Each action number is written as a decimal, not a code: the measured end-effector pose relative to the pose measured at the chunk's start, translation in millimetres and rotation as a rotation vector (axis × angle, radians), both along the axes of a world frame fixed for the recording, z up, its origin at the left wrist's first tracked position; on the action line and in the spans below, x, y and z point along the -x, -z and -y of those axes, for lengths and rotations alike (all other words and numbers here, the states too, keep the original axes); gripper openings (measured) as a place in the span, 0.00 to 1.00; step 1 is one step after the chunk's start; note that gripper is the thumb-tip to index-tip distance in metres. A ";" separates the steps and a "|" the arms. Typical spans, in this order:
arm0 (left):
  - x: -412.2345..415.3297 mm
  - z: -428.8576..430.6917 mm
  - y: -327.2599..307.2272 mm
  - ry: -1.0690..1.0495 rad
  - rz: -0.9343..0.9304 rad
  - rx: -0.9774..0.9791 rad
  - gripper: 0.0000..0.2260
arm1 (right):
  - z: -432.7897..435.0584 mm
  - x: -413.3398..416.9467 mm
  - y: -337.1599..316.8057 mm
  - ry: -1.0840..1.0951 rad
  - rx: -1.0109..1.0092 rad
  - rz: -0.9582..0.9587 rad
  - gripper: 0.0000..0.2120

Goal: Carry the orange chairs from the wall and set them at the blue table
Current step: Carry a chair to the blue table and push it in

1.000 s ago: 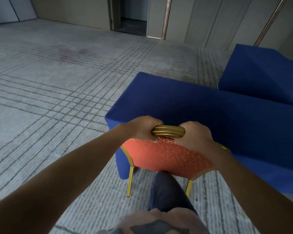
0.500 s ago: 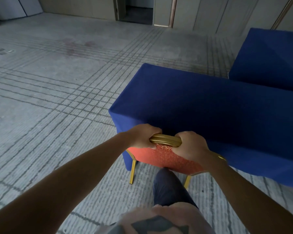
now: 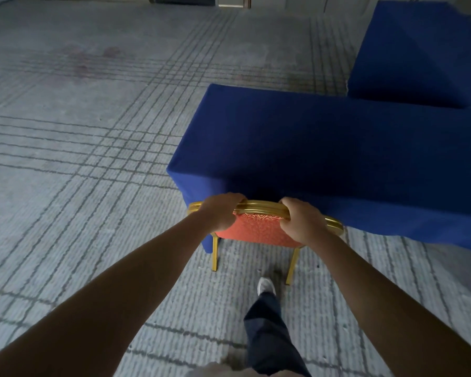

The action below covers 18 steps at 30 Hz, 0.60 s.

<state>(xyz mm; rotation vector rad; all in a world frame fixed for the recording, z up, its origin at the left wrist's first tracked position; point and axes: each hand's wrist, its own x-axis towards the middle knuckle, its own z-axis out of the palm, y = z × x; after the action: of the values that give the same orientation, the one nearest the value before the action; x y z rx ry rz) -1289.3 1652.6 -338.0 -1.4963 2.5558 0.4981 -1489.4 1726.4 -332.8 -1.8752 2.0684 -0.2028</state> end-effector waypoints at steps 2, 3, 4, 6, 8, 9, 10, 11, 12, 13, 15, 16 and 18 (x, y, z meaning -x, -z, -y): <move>3.5 3.5 3.8 -0.017 0.028 -0.005 0.23 | 4.9 2.7 -3.7 0.002 -0.074 0.010 0.17; 5.7 6.4 4.6 -0.021 0.047 -0.003 0.23 | 8.8 3.5 -5.3 0.002 -0.110 0.011 0.18; 7.9 9.3 4.6 -0.017 0.070 0.004 0.22 | 12.8 3.8 -6.2 -0.003 -0.142 0.002 0.18; 12.0 17.0 2.2 0.012 0.115 0.021 0.20 | 22.0 5.5 -8.2 -0.028 -0.191 -0.045 0.18; 14.2 24.8 -1.4 0.049 0.146 0.026 0.18 | 30.9 7.3 -12.5 -0.065 -0.232 -0.088 0.14; 15.1 27.4 -2.7 0.059 0.157 0.023 0.17 | 35.6 8.0 -15.3 -0.089 -0.254 -0.109 0.12; 15.6 28.1 -4.3 0.066 0.167 0.016 0.17 | 38.8 8.2 -18.1 -0.111 -0.276 -0.131 0.10; 15.8 28.3 -5.3 0.069 0.174 0.005 0.17 | 41.1 8.2 -20.8 -0.132 -0.295 -0.150 0.09; 15.1 27.9 -5.6 0.066 0.175 -0.006 0.17 | 42.5 7.2 -22.3 -0.152 -0.304 -0.163 0.08; 15.0 27.2 -5.8 0.061 0.170 -0.016 0.18 | 43.3 6.6 -23.3 -0.163 -0.306 -0.170 0.08; 14.5 24.7 -7.1 0.042 0.159 -0.021 0.18 | 41.4 5.7 -23.9 -0.161 -0.305 -0.171 0.10; 14.5 23.1 -7.5 0.034 0.147 -0.022 0.18 | 39.1 5.2 -23.6 -0.150 -0.301 -0.157 0.12; 14.2 18.3 -6.9 0.010 0.115 -0.039 0.20 | 32.0 4.4 -20.9 -0.118 -0.295 -0.094 0.17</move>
<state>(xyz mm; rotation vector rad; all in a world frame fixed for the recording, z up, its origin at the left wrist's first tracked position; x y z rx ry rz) -1303.5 1634.3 -331.1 -1.4548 2.4507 0.4450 -1493.7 1694.4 -311.9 -1.8444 1.9149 0.2124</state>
